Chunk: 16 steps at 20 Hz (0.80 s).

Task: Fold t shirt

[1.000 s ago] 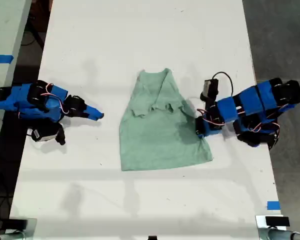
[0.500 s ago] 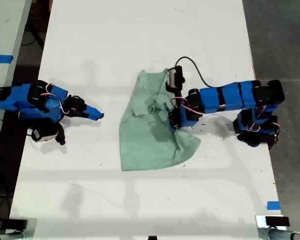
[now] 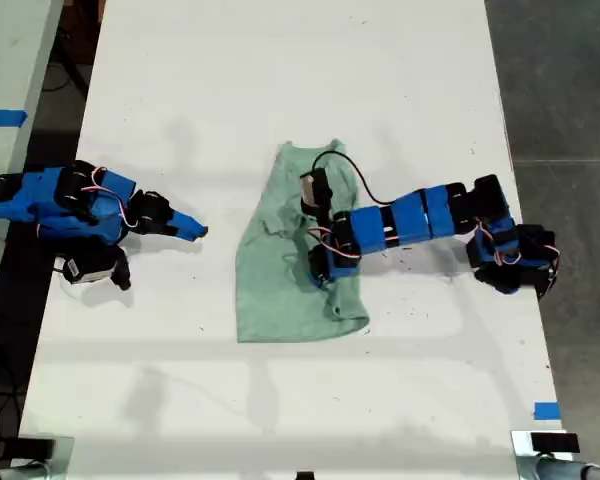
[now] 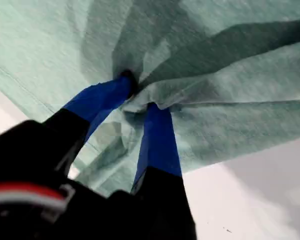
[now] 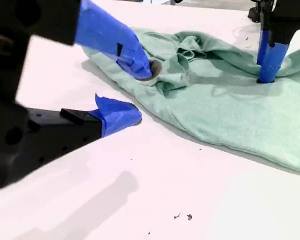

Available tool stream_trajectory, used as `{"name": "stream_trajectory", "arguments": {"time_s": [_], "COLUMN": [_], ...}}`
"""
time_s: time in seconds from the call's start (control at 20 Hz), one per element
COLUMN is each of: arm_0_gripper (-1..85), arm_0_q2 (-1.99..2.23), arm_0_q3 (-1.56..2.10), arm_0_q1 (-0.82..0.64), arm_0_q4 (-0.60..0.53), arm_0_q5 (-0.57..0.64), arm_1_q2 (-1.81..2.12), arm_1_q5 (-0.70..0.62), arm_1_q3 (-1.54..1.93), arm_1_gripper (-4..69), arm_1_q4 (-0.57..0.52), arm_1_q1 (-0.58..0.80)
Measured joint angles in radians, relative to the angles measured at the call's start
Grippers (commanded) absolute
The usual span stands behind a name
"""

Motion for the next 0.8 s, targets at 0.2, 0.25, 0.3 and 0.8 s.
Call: {"name": "stream_trajectory", "arguments": {"time_s": [0.2, 0.25, 0.3, 0.8], "arm_0_gripper": [10.9, 10.9, 10.9, 10.9], "arm_0_q2": [0.0, 0.0, 0.0, 0.0], "arm_0_q3": [0.0, 0.0, 0.0, 0.0], "arm_0_q1": [0.0, 0.0, 0.0, 0.0], "arm_0_q4": [0.0, 0.0, 0.0, 0.0], "arm_0_q5": [0.0, 0.0, 0.0, 0.0], "arm_1_q2": [0.0, 0.0, 0.0, 0.486], "arm_1_q5": [0.005, 0.006, 0.005, 0.012], "arm_1_q3": [0.0, 0.0, 0.0, 0.0], "arm_1_gripper": [13.3, 13.8, 14.3, 21.7], "arm_1_q4": [-0.003, -0.003, -0.002, 0.325], "arm_1_q1": [-0.005, -0.005, -0.005, -0.009]}}
